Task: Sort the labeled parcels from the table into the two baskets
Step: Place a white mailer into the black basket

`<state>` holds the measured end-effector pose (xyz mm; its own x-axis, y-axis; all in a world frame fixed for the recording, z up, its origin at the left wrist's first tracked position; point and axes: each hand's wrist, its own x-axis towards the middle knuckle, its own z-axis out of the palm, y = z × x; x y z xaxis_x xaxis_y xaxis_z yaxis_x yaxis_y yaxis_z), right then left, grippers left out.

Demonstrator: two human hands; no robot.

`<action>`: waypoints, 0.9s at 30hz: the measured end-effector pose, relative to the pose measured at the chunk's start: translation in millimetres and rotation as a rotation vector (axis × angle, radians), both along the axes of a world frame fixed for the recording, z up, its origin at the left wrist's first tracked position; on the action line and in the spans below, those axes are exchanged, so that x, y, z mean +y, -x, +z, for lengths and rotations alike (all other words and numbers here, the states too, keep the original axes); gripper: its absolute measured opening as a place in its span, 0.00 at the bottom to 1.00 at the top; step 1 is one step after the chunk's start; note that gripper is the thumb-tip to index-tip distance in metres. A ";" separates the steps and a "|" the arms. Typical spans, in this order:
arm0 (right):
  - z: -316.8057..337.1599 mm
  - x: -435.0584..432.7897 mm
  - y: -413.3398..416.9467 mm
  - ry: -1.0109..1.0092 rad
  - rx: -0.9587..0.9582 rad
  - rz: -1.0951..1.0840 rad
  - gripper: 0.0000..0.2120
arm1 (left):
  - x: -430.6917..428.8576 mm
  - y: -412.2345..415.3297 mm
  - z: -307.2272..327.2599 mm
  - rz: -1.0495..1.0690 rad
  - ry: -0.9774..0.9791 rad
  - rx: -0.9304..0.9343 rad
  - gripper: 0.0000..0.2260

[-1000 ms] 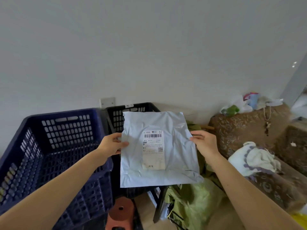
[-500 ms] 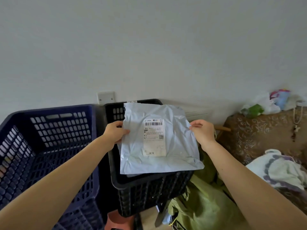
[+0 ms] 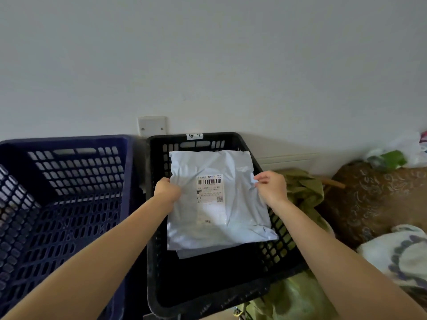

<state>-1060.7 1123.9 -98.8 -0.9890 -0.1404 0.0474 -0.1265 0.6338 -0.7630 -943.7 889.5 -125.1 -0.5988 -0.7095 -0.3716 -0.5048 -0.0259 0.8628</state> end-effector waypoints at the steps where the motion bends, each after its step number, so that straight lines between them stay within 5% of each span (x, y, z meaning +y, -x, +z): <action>1: -5.4 -5.3 2.5 -0.010 -0.011 0.026 0.07 | -2.2 2.0 -4.1 0.018 0.018 -0.012 0.05; 10: -52.5 -39.5 21.5 -0.065 -0.123 0.175 0.14 | 4.8 28.8 -34.0 0.082 0.048 -0.173 0.16; 27: -119.4 -62.0 49.9 -0.230 -0.329 0.135 0.18 | -2.1 58.2 -101.0 0.184 -0.021 -0.372 0.14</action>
